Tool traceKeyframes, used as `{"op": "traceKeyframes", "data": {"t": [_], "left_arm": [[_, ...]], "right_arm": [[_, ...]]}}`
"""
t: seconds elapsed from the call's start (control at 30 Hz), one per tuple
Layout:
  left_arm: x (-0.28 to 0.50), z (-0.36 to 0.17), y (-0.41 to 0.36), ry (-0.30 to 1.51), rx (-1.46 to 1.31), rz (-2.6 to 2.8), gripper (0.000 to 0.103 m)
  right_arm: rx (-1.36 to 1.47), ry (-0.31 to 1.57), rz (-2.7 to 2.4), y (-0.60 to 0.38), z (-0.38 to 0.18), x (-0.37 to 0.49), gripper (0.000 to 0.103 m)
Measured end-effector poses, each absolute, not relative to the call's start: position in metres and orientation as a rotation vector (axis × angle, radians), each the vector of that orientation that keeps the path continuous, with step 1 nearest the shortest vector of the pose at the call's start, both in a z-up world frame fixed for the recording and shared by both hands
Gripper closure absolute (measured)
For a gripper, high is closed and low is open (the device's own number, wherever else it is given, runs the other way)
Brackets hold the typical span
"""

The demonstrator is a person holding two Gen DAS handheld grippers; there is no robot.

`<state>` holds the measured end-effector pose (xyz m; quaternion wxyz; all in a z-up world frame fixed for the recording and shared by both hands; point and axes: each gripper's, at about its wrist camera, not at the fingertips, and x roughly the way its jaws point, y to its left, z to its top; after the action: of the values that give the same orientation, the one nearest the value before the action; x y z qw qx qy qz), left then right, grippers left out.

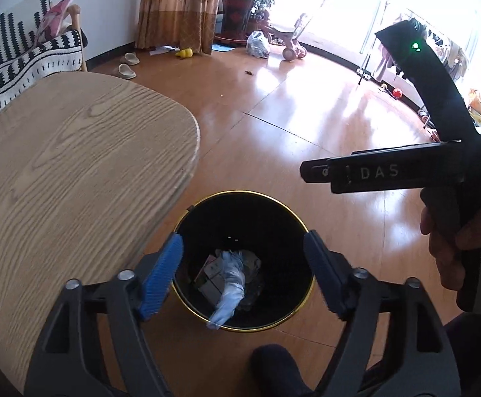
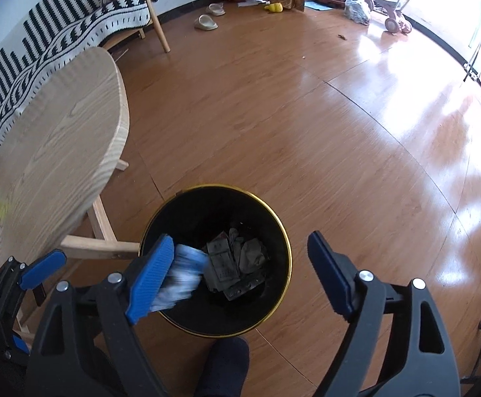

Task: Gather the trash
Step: 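Carry both items over the black bin and open both tools to drop them, then move both tools back over the trash on the table, then grasp the pink-purple toy with the left tool while the right tool grasps the popcorn bag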

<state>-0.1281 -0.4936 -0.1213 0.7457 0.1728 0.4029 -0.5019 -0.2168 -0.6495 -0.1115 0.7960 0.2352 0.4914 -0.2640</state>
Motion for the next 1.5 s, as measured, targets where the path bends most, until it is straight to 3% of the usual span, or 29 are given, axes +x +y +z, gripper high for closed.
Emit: {"op": "traceKeyframes", "data": {"t": [0.17, 0.4, 0.97, 1.27, 1.5], "left_arm": [[-0.115, -0.101, -0.468, 0.851, 0.344, -1.055, 0.013], [-0.074, -0.065, -0.392, 0.805, 0.273, -0.899, 0.011], [0.103, -0.048, -0.053, 0.862, -0.021, -0.082, 0.011], [0.152, -0.083, -0.003, 0.943, -0.119, 0.014, 0.011], [0.17, -0.101, -0.005, 0.967, -0.141, -0.015, 0.012]], "right_arm": [[0.472, 1.014, -0.524, -0.63, -0.093, -0.197, 0.021], [0.398, 0.953, -0.357, -0.557, -0.061, -0.13, 0.019], [0.199, 0.954, 0.113, -0.288, -0.048, 0.041, 0.019], [0.216, 0.981, 0.144, -0.236, -0.071, 0.103, 0.019], [0.242, 0.967, 0.146, -0.231, -0.079, 0.132, 0.019]]}}
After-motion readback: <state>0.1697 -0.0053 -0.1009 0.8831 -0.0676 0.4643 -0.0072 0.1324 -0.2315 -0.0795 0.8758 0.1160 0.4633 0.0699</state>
